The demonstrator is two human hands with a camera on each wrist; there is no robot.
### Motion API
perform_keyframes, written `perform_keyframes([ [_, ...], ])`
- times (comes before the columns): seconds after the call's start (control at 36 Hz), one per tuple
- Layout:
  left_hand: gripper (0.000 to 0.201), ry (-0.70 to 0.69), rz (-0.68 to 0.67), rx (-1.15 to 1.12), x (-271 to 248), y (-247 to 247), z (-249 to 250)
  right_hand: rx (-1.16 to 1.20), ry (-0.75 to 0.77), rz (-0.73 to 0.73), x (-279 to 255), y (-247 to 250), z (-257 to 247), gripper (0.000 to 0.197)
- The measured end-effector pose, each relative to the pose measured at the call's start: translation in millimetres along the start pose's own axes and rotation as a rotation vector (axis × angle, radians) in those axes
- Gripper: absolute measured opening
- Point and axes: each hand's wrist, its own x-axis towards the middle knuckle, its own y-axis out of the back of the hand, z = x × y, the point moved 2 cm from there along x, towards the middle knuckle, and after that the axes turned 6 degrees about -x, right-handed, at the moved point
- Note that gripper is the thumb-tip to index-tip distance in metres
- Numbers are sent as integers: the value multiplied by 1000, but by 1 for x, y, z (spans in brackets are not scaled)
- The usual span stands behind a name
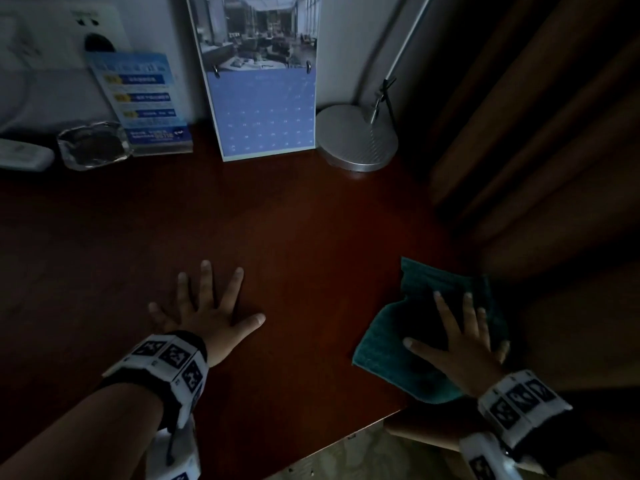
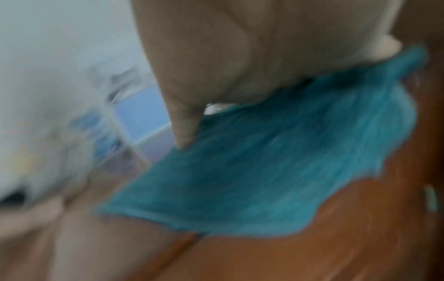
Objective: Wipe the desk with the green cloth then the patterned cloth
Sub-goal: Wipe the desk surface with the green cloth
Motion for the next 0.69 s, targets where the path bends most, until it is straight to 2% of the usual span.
perform_keyframes([
  [0.06, 83, -2, -2, -3, 0, 1, 1, 21, -28, -50, 0, -3, -2, 107],
  [0.19, 83, -4, -21, -3, 0, 1, 1, -2, -69, -28, 16, 2, -4, 113],
  [0.28, 83, -3, -20, -1, 1, 1, 0, -22, -43, -72, 28, 14, -1, 113],
  [0.39, 83, -2, -14, 2, 2, 2, 1, -40, 15, -109, 51, 31, 0, 123],
  [0.53, 82, -5, -28, -5, 1, 2, 1, -63, 75, -121, 76, 51, -7, 123],
  [0.69, 82, -12, -43, -4, -1, 5, 2, 14, 92, -188, 74, 68, -26, 120],
])
